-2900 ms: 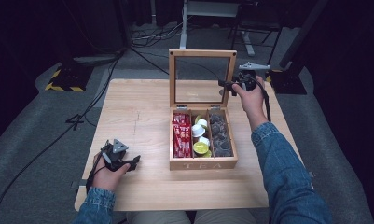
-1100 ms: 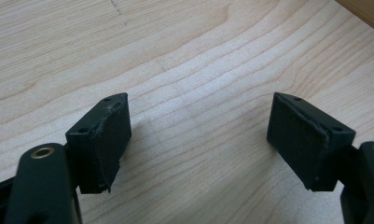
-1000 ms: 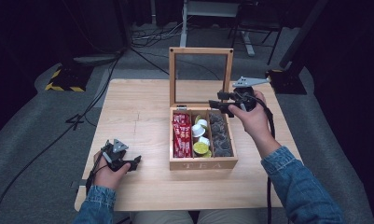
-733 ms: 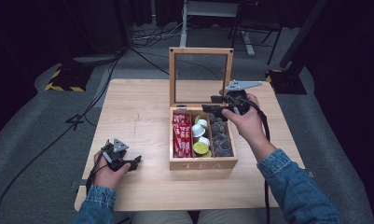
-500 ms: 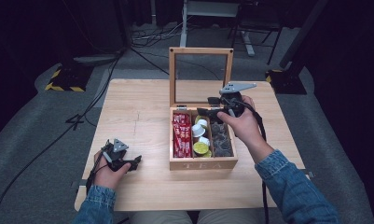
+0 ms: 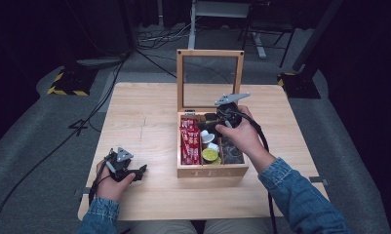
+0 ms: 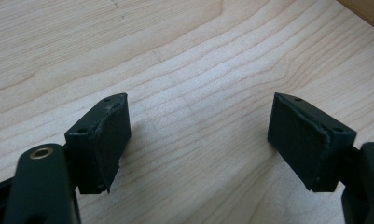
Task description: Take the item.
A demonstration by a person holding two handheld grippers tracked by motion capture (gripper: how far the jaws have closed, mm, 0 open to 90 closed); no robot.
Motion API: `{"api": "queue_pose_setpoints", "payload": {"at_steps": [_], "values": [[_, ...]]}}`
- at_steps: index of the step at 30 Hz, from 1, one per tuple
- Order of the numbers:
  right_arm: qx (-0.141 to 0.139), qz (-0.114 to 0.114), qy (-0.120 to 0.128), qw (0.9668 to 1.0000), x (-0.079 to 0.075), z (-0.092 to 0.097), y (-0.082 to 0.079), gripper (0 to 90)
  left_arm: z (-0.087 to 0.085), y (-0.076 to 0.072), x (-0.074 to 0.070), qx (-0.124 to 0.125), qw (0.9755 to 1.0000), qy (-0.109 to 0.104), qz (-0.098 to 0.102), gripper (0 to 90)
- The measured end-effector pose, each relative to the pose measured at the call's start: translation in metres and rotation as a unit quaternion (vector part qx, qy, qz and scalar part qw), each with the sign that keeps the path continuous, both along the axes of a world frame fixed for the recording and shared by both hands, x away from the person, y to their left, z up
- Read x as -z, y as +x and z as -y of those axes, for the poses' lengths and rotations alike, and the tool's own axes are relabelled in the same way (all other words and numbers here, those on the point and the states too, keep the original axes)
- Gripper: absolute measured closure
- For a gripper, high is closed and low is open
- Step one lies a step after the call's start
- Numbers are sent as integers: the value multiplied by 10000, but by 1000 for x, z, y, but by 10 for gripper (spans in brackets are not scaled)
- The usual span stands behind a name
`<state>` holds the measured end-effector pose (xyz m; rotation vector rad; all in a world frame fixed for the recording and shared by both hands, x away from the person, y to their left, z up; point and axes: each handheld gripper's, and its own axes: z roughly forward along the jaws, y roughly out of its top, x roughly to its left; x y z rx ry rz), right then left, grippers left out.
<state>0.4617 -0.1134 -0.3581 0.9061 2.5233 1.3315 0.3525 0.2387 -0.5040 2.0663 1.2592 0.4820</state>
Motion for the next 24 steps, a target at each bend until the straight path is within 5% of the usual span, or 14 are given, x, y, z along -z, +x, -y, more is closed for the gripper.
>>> {"api": "queue_pose_setpoints", "payload": {"at_steps": [4, 15, 24], "values": [[-124, -263, -145, 9995, 8, -9, 0, 486, 0, -1, 0, 7, 10000, 8, 9, 216], [-146, -152, -483, 9986, 26, -28, 0, 477, 0, -1, 0, -8, 10000, -7, 6, 215], [-204, -317, -805, 9960, 40, -37, -2, 484, -1, -1, 0, 13, 10000, 4, 3, 214]]}}
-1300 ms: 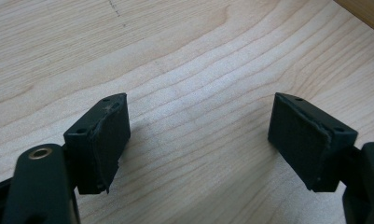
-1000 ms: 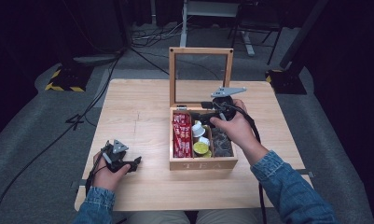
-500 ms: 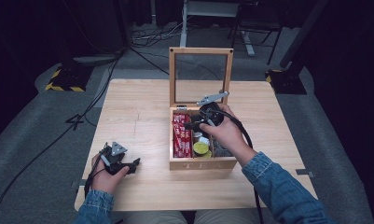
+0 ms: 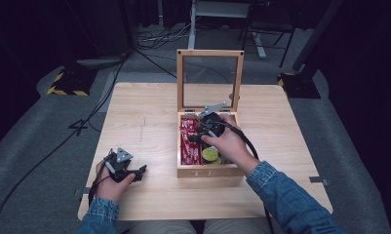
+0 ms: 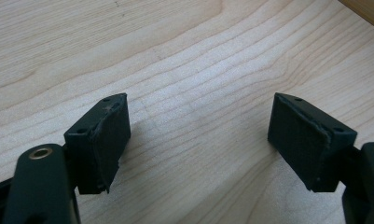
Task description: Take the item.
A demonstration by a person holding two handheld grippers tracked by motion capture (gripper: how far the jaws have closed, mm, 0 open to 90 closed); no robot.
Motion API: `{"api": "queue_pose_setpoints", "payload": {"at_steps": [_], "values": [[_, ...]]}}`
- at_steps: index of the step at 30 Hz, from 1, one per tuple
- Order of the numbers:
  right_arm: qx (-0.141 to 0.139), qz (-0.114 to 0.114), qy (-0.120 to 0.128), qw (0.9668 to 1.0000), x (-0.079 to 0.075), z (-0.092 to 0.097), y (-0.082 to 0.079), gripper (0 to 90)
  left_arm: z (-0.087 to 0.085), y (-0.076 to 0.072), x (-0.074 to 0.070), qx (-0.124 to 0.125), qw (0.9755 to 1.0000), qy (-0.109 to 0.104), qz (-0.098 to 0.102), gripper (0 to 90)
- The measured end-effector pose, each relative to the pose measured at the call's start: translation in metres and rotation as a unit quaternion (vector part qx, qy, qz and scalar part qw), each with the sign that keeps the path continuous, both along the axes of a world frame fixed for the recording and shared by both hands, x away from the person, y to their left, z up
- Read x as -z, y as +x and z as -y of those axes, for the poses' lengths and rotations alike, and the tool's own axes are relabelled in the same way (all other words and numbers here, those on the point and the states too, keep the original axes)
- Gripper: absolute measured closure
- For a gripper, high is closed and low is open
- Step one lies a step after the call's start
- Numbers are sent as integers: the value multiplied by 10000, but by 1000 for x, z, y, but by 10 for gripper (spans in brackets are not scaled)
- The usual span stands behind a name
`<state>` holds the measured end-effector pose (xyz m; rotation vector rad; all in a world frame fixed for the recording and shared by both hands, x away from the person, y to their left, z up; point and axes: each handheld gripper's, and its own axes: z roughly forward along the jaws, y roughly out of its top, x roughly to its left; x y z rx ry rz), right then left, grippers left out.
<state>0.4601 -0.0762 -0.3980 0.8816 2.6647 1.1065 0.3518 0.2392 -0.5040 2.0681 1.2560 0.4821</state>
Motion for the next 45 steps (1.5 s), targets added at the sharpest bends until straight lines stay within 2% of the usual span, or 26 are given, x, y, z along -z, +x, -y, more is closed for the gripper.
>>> {"api": "queue_pose_setpoints", "payload": {"at_steps": [5, 13, 19, 22, 24, 27, 34, 41, 45], "values": [[105, -32, -178, 9998, 8, -6, -1, 493, 0, 0, 0, -1, 10000, -1, 1, 213], [143, -164, -212, 9995, 21, -17, -4, 456, 0, 0, 0, 1, 10000, 3, 1, 213], [164, -45, -398, 9991, 27, -25, -6, 451, 0, 0, 0, -1, 10000, 2, -2, 213], [181, 117, -674, 9975, 30, -27, -6, 487, 0, 0, 0, 0, 10000, 3, -1, 213], [250, 180, -765, 9966, 30, -27, -7, 530, 0, 0, 0, 3, 10000, -2, 1, 213], [336, 108, -716, 9968, 30, -26, -7, 577, 0, 0, 0, 1, 10000, 2, 1, 213], [404, -62, -561, 9976, 26, -23, -7, 762, 0, 0, 0, -1, 10000, 4, 0, 213], [512, -145, -355, 9980, 23, -20, -8, 864, 0, 0, 0, 2, 10000, 4, 0, 213], [529, -186, -254, 9981, 22, -20, -8, 876, 0, 0, 0, 2, 10000, -3, 2, 213]]}}
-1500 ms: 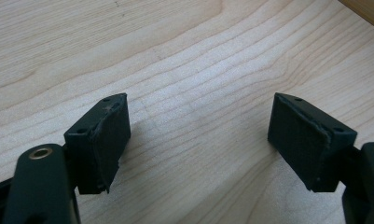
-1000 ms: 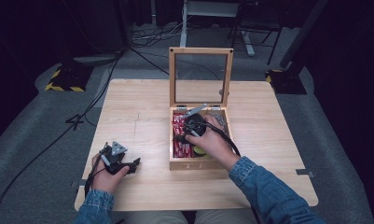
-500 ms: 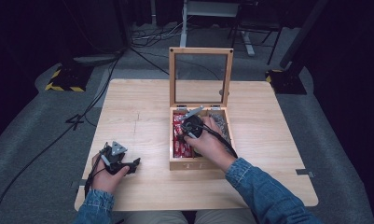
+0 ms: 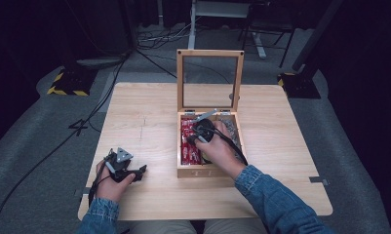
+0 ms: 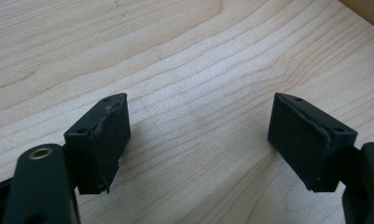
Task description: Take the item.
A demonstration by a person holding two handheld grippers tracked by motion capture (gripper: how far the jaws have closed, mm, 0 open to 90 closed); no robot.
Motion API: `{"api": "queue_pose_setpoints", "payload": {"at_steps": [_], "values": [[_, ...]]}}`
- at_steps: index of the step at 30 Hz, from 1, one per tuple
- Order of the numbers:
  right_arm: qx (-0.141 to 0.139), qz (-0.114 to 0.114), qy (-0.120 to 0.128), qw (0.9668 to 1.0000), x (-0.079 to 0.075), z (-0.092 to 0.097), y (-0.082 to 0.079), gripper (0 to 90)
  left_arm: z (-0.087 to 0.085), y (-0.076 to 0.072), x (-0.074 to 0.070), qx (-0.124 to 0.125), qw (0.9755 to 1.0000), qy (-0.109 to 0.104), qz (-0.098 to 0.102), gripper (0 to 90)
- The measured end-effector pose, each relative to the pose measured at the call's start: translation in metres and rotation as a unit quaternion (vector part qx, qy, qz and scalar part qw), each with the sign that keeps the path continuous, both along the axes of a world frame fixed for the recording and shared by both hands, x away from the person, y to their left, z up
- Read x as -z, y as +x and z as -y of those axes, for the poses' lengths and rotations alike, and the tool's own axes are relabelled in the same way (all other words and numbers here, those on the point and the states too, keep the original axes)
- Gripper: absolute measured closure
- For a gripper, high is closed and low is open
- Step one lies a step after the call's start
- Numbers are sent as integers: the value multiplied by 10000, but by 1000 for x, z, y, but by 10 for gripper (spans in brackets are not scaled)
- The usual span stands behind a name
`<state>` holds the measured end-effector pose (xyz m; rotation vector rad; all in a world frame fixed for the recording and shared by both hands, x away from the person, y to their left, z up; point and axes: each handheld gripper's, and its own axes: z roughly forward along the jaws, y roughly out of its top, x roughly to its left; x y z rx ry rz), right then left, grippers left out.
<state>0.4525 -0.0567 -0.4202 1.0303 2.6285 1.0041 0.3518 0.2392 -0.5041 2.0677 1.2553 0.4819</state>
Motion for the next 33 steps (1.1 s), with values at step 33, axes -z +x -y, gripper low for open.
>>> {"api": "queue_pose_setpoints", "payload": {"at_steps": [33], "values": [[83, 187, 877, 9959, -45, 26, -9, 880, 3, 6, 0, 12, 10000, -14, -13, 203]]}}
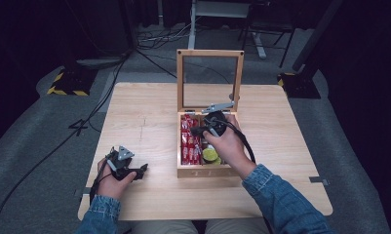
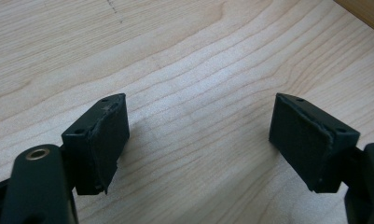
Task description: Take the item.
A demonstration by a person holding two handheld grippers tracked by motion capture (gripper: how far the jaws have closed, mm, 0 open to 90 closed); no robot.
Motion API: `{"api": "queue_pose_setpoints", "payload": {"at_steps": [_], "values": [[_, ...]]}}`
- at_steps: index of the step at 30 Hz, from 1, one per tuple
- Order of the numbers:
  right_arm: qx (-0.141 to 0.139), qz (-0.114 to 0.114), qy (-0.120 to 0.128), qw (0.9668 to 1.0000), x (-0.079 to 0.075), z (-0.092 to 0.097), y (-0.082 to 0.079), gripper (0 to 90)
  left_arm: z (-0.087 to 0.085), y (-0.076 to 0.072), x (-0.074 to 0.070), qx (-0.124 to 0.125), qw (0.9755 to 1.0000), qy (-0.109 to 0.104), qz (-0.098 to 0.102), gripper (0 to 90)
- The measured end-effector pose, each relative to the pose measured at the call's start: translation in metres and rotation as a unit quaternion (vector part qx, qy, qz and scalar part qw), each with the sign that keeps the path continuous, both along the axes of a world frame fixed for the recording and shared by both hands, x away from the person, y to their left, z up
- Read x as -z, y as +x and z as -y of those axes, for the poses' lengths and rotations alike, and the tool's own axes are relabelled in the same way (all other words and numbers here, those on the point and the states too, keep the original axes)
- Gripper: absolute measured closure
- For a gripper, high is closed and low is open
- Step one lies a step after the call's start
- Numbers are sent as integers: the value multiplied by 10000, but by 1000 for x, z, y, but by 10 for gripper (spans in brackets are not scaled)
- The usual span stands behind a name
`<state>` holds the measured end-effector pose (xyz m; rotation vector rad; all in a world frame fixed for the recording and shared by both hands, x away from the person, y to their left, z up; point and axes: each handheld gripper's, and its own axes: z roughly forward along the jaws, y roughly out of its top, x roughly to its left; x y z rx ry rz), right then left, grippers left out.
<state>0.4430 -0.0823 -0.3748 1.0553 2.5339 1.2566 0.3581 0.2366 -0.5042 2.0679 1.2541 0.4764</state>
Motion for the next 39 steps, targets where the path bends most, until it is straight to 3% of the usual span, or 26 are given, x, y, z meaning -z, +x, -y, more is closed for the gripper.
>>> {"api": "queue_pose_setpoints", "payload": {"at_steps": [7, 20, 31, 39], "values": [[53, 159, 6, 9999, -14, 18, -3, 880, 0, 0, 0, 0, 10000, 0, -1, 203], [399, 412, 31, 9983, -34, 64, -5, 880, 0, 0, 0, 5, 10000, 5, -1, 202], [609, 463, 49, 9971, -41, 99, -5, 880, 0, 1, 0, 15, 10000, 15, 11, 201], [880, 595, -32, 9943, -44, 127, -4, 880, 0, 1, 0, 13, 10000, 15, 8, 201]]}}
